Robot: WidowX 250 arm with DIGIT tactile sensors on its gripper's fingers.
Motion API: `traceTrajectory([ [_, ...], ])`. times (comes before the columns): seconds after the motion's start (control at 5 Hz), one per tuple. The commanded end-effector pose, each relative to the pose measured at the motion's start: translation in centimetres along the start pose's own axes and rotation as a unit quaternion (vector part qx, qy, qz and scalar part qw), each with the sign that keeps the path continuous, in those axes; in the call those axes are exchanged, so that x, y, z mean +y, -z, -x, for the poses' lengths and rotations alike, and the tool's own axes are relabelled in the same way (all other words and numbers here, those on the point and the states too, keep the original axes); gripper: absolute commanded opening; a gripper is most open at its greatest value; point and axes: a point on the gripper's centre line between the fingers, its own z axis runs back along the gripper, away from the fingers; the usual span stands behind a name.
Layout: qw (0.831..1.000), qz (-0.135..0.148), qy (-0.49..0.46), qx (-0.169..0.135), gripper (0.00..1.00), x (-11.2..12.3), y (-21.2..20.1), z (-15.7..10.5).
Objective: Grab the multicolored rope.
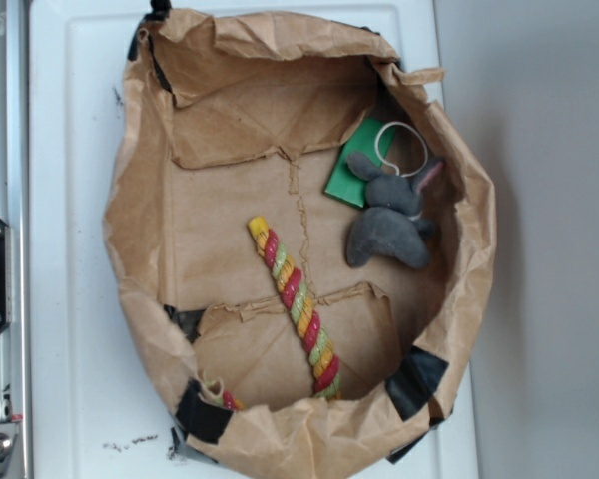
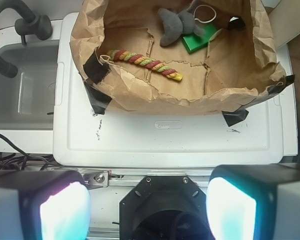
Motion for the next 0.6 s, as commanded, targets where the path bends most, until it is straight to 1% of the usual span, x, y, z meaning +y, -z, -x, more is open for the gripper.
traceTrajectory([
  [0.0, 1.0, 0.0, 0.0, 0.0, 1.0, 0.0, 0.0, 0.0],
  [0.2, 0.999, 0.021, -0.017, -0.02, 1.0, 1.0, -0.7, 2.5],
  [0.4, 0.999, 0.029, -0.018, -0.035, 1.0, 1.2, -0.1, 2.9],
])
